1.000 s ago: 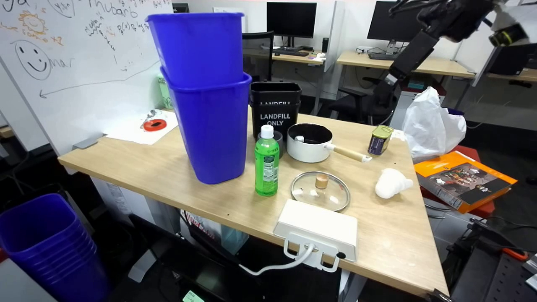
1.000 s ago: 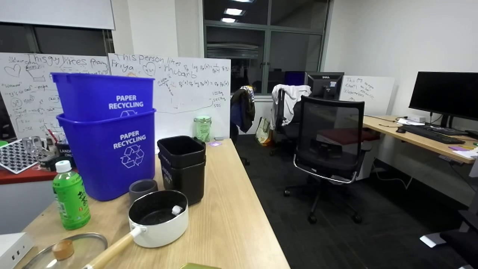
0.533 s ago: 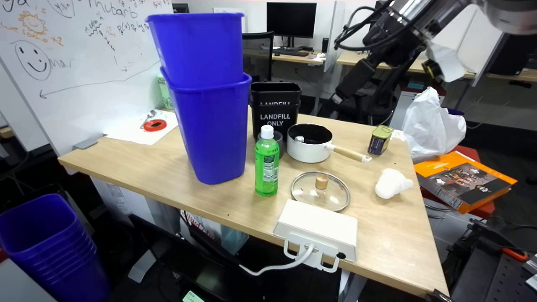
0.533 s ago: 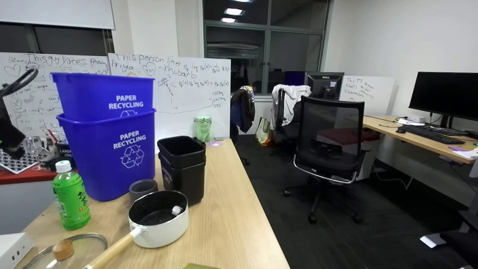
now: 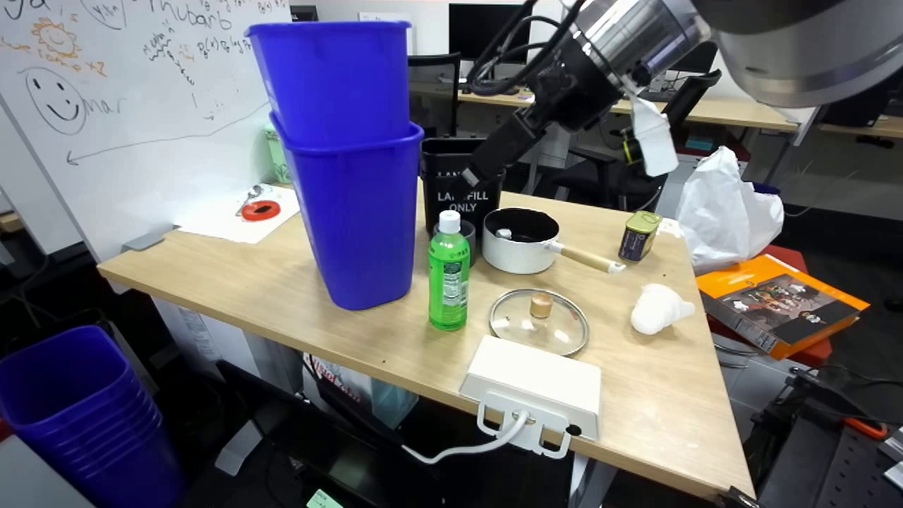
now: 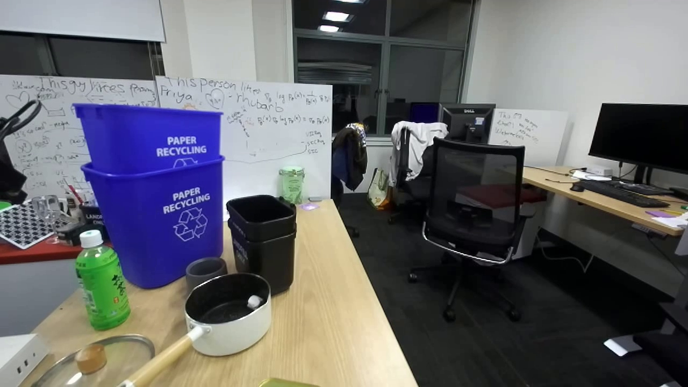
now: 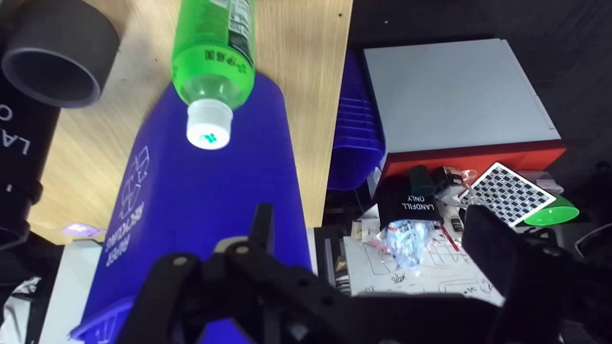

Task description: Move the green bottle to the right

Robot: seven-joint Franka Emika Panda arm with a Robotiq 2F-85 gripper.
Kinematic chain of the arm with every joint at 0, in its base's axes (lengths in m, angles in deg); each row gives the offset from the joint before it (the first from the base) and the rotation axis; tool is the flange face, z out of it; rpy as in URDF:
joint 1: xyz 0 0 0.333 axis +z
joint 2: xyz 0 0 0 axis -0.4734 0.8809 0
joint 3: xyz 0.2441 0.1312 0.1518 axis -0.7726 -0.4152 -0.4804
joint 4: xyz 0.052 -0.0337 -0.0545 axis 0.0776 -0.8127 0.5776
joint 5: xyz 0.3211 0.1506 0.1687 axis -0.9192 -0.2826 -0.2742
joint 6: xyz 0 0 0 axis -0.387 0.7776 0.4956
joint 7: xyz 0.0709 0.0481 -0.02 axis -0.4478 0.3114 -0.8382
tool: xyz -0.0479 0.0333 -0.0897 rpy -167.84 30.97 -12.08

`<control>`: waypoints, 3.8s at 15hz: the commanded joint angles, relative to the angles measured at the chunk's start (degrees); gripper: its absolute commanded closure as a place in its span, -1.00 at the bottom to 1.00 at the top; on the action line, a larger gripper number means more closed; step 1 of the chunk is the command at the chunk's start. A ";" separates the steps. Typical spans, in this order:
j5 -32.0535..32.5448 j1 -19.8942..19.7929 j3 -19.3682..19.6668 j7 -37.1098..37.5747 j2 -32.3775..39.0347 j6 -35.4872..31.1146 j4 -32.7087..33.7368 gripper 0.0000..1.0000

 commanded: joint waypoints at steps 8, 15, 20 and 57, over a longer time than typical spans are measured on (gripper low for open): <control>-25.38 8.06 2.38 -28.47 1.39 -1.09 6.03 -1.00; -25.84 8.17 2.45 -29.01 1.39 -1.09 6.08 -1.00; -25.84 8.17 2.45 -29.00 1.39 -1.09 6.08 -1.00; -21.64 23.01 18.26 -5.21 31.46 -20.22 12.69 0.22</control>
